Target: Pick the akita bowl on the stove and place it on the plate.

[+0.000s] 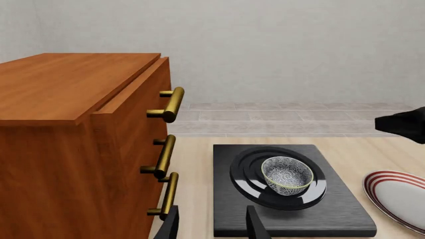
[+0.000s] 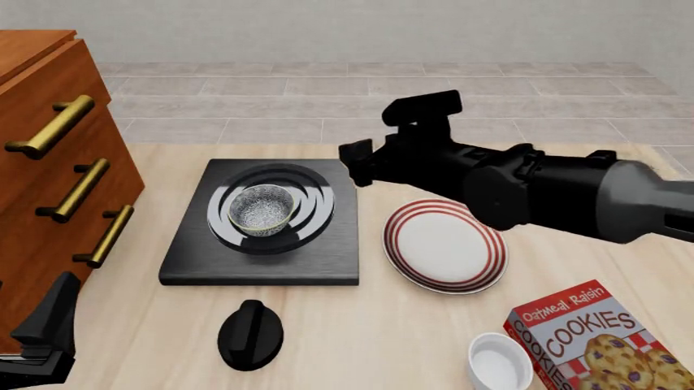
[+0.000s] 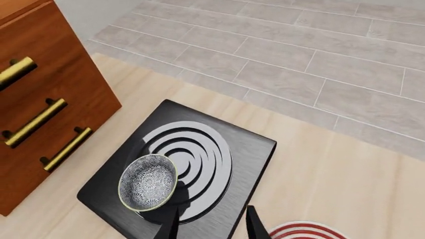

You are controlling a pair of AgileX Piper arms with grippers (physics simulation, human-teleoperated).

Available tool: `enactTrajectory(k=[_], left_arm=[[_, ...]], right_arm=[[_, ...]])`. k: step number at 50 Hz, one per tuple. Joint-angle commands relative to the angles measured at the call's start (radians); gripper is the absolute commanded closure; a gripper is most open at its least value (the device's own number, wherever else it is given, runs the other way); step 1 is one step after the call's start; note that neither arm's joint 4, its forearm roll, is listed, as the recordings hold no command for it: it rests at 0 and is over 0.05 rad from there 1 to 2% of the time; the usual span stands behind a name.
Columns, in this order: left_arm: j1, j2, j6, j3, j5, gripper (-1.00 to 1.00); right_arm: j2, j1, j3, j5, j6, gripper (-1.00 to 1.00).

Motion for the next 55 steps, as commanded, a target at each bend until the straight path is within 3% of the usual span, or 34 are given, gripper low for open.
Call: enactTrajectory(k=[1, 24, 34, 55], left_arm=[[0.0, 0.0, 0.0, 0.0, 0.0, -1.0], [0.0, 0.0, 0.0, 0.0, 0.0, -1.0], [0.0, 0.0, 0.0, 0.0, 0.0, -1.0], [0.0, 0.0, 0.0, 0.0, 0.0, -1.0]], right_arm=[[0.105, 0.037, -0.082, 0.009, 0.025, -1.0], [0.321, 0.09, -0.222, 0.031, 0.046, -1.0], [0.35, 0.104, -0.252, 0.031, 0.077, -1.0], [0.455, 0.116, -0.341, 0.081, 0.085, -1.0]])
